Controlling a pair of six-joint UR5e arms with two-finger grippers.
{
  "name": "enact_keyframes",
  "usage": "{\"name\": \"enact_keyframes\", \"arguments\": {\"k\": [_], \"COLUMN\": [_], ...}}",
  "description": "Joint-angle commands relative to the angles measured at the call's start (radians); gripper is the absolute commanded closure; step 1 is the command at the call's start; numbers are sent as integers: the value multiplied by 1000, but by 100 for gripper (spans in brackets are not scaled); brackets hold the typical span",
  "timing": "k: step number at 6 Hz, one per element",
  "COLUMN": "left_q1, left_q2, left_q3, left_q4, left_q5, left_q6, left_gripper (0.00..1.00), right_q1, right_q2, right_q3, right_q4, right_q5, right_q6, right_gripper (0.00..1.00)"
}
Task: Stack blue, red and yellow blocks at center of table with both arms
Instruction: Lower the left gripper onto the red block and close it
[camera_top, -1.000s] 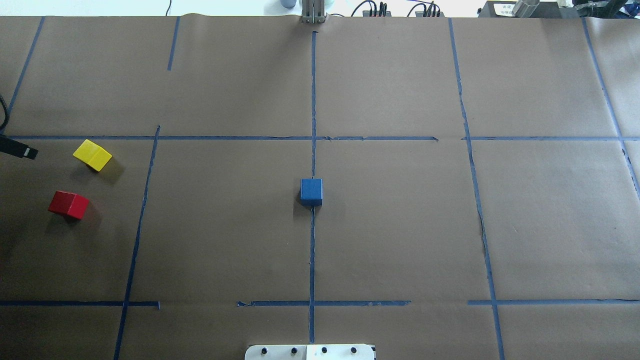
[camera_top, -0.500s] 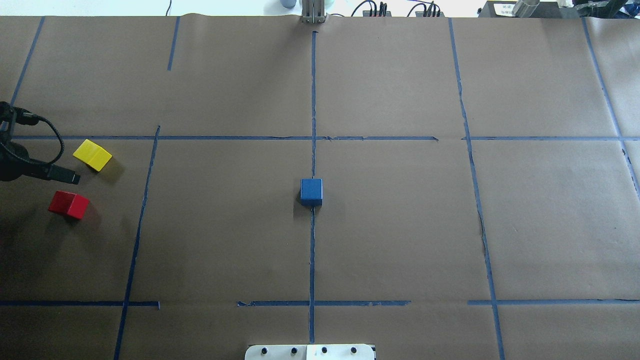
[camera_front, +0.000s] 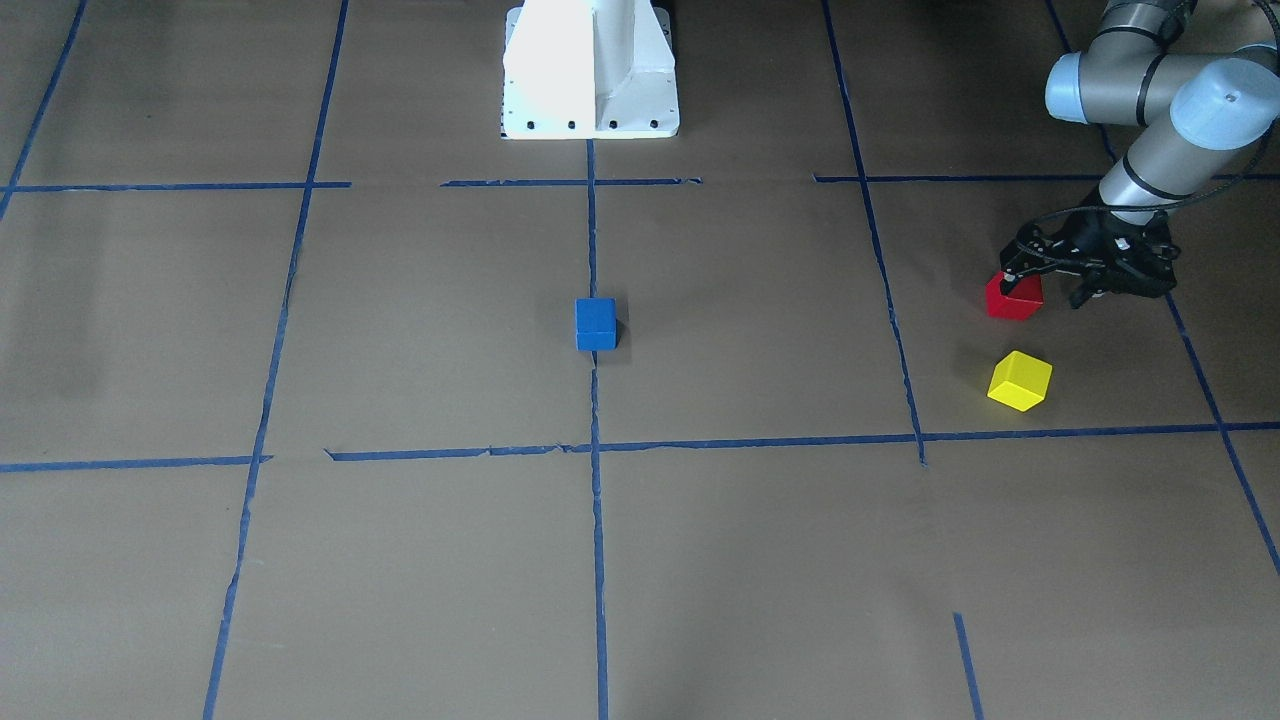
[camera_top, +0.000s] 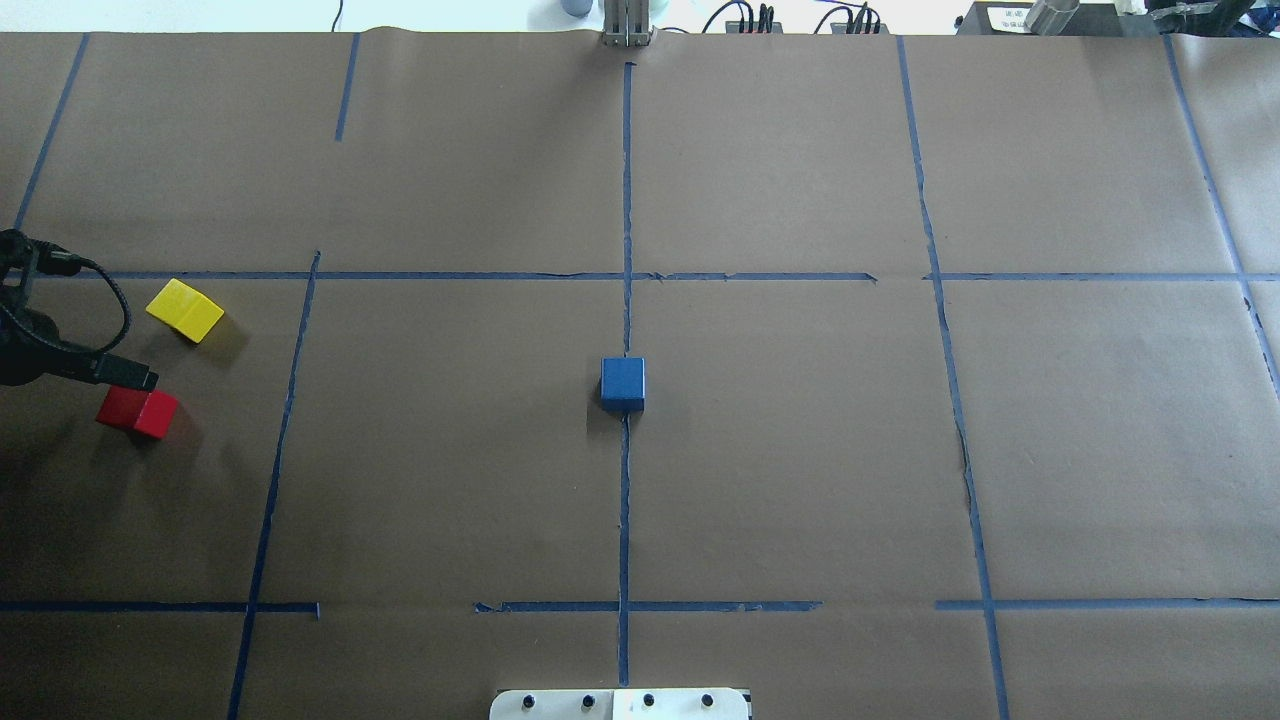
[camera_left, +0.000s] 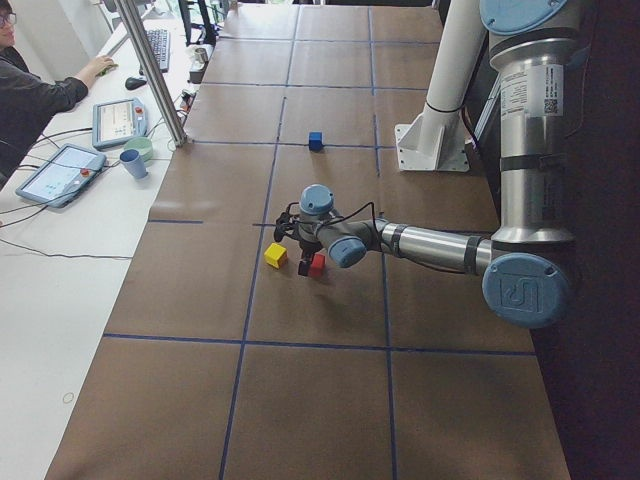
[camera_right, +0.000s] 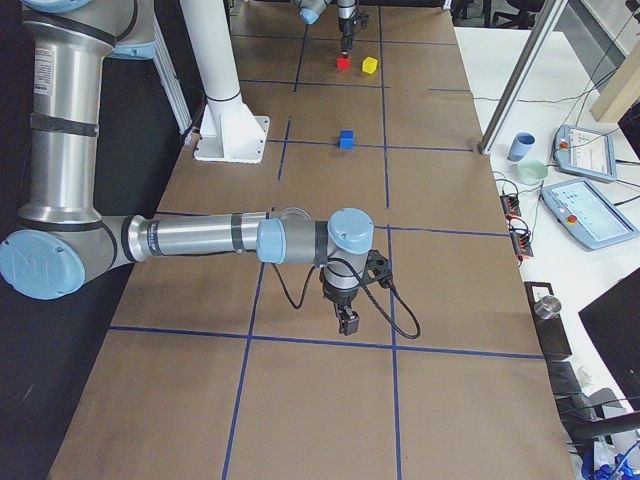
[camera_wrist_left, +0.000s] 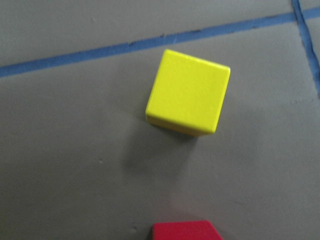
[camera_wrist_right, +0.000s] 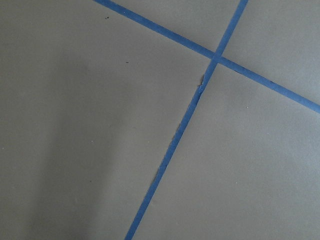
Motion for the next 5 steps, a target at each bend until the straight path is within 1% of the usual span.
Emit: {"name": "enact_keyframes", "arguments": {"k": [1,2,3,4,5], "left_q1": [17,31,43,45,48], "left_q2": [2,2,1,-1,-1], "left_q3": [0,6,9,11,0], "left_q4": [1,2,1,1,1], "left_q5": [0,0,3,26,61], "left_q6": [-1,-1,0,3,3], "left_gripper": [0,0,55,90,100], "right_q1": [0,0,0,0,0], "right_q2": [0,0,0,0,0], "right_q3": [0,0,-2,-2,-2], "right_q4": [1,1,1,1,1], "right_q5": [-1,-1,-1,0,0], "right_q6": [2,2,2,2,2], "right_gripper": [0,0,0,0,0]}}
